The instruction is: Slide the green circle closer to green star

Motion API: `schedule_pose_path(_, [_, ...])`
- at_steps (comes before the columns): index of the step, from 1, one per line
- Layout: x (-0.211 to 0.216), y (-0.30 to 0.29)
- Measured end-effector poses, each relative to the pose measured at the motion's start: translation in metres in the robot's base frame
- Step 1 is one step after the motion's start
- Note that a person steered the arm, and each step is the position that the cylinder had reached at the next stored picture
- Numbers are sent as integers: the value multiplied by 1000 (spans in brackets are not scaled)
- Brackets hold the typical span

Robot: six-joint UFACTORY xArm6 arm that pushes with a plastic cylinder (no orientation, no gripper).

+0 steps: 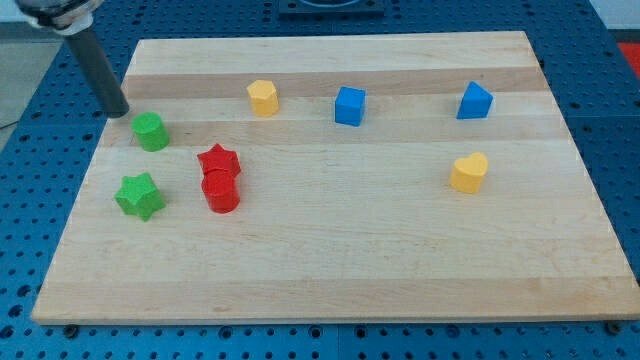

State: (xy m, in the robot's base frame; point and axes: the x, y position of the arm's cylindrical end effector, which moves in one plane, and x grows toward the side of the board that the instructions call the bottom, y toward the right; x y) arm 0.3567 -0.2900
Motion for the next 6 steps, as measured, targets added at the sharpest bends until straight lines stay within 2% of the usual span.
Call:
schedule_pose_path(1, [31, 30])
schedule_pose_path(2, [42, 33])
schedule_pose_path(4, [-26, 21])
schedule_pose_path(5, [-26, 45])
schedule_pose_path(6, [25, 60])
